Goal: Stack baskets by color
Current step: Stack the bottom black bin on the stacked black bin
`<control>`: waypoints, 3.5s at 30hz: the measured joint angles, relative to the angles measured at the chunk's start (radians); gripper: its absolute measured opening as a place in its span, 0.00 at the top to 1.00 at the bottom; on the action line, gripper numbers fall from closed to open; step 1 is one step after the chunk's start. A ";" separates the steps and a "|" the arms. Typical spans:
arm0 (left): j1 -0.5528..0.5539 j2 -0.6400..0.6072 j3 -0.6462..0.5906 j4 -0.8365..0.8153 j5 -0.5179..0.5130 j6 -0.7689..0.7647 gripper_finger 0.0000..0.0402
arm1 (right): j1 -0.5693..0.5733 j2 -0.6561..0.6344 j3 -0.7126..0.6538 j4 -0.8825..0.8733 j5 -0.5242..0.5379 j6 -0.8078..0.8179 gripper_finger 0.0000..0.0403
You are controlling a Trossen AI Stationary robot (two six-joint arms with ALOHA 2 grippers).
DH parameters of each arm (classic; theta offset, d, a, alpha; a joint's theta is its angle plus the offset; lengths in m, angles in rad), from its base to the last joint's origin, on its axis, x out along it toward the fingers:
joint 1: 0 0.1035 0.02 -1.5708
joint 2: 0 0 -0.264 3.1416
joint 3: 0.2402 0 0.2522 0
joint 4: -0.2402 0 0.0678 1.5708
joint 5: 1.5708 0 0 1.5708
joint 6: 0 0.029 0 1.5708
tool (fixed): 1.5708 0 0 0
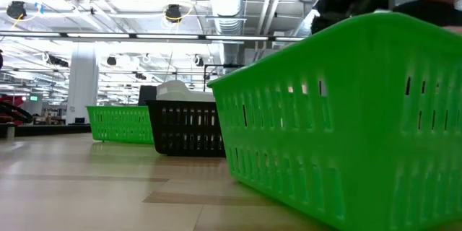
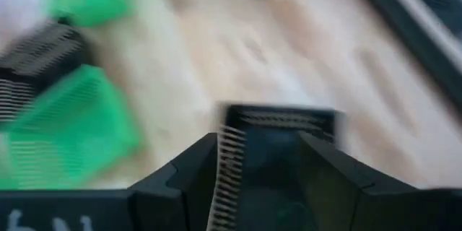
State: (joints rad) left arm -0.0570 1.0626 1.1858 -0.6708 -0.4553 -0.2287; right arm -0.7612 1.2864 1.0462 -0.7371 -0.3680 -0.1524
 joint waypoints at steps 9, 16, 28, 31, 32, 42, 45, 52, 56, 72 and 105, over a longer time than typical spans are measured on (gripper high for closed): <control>0.000 0.000 0.000 0.001 0.002 -0.001 0.44 | 0.399 0.061 -0.001 0.281 0.087 0.131 0.53; 0.000 0.000 0.000 -0.007 0.006 -0.002 0.44 | 0.584 0.247 0.000 0.657 0.130 0.129 0.54; 0.000 0.000 0.000 -0.060 0.006 -0.045 0.44 | 0.629 0.612 0.212 0.638 0.113 0.081 0.47; 0.000 0.000 0.000 -0.067 0.006 -0.047 0.44 | 0.638 0.674 0.289 0.527 0.105 0.049 0.48; 0.000 0.000 0.000 -0.074 0.005 -0.051 0.44 | 0.639 0.690 0.309 0.484 0.105 0.040 0.48; 0.000 -0.001 0.001 -0.092 0.004 -0.053 0.44 | 0.648 0.766 0.372 0.386 0.103 -0.007 0.56; 0.000 0.000 0.001 -0.097 0.003 -0.053 0.44 | 0.644 0.764 0.373 0.375 0.103 -0.013 0.65; 0.000 0.000 0.001 -0.099 0.004 -0.054 0.44 | 0.633 0.764 0.373 0.352 0.103 -0.039 0.92; 0.000 0.000 0.001 -0.099 0.004 -0.054 0.44 | 0.634 0.748 0.372 0.352 0.103 -0.048 0.96; 0.000 0.000 0.001 -0.094 -0.005 -0.047 0.44 | 0.621 0.411 0.372 0.168 0.295 0.247 0.97; 0.000 0.000 0.000 -0.045 -0.132 -0.099 0.44 | 0.974 -0.148 -0.449 -0.190 1.435 2.308 0.97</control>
State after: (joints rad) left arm -0.0570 1.0626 1.1862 -0.7158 -0.5875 -0.3272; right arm 0.2127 1.1386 0.5976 -0.9276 1.0670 2.1551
